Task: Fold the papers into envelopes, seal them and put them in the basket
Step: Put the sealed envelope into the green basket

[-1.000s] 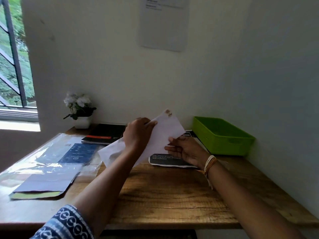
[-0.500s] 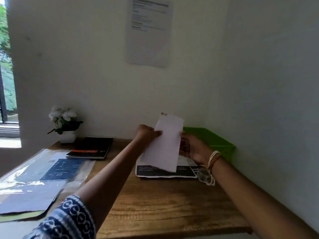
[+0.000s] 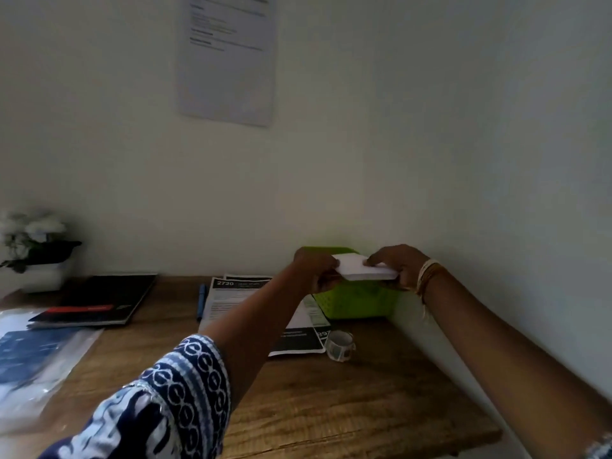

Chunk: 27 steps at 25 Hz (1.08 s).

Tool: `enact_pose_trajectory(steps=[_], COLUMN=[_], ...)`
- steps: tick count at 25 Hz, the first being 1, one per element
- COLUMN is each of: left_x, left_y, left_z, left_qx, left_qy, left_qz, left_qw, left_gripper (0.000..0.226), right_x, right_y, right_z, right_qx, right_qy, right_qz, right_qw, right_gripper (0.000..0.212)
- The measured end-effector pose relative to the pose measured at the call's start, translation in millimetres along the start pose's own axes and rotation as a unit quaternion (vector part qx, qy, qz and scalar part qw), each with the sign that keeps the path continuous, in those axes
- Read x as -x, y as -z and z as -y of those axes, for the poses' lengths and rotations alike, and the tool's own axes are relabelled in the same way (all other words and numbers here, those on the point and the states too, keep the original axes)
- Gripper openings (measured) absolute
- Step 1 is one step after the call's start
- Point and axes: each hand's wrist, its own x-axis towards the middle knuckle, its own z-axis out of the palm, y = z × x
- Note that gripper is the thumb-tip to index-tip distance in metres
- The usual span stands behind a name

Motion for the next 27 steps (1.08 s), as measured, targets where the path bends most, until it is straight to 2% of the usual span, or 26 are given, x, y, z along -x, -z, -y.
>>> enact_pose_trajectory(steps=[3,4,6,7,8,11,12,17,20,22,24,27], left_x=[-16,-20,-30,-32,-33,-30,-27,6,31,47,64,82], left_y=[-2,1,6,9,12,22,27,62,93,114,135,168], left_z=[3,3,3,3,3,7,8,20,34,45,57,77], left_qx=[-0.020,-0.028,-0.057,-0.075,-0.092,-0.138,-0.152,-0.221,-0.270,-0.339,-0.425,-0.495], left_qy=[-0.007,-0.015,-0.033,-0.040,-0.045,-0.064,-0.069,-0.075,-0.087,-0.106,-0.137,-0.168], left_qz=[0.001,-0.009,-0.029,-0.038,-0.040,-0.028,-0.030,-0.035,-0.060,-0.071,-0.097,-0.133], left_qw=[1.000,0.999,0.997,0.996,0.994,0.988,0.985,0.972,0.957,0.932,0.889,0.842], left_gripper=[0.006,0.009,0.016,0.015,0.016,0.020,0.022,0.025,0.021,0.021,0.020,0.020], right_x=[-25,-30,-39,-49,-61,-71,-69,-42,5,35,60,82], right_y=[5,3,-6,-9,-13,-25,-28,-42,-78,-110,-142,-183], right_z=[5,6,7,5,1,-4,-5,-9,-9,-17,-29,-44], right_qx=[0.098,0.140,0.210,0.209,0.213,0.249,0.273,0.340,0.280,0.250,0.251,0.311], right_qy=[0.020,0.026,0.049,0.045,0.058,0.069,0.074,0.148,0.275,0.342,0.358,0.325], right_qz=[-0.025,-0.030,-0.058,-0.068,-0.088,-0.103,-0.099,-0.143,-0.182,-0.127,-0.026,0.121], right_qw=[0.995,0.989,0.975,0.975,0.971,0.961,0.954,0.918,0.902,0.897,0.899,0.885], right_gripper=[0.038,0.039,0.024,0.019,0.021,0.053,0.055,0.043,0.027,0.023,0.022,0.048])
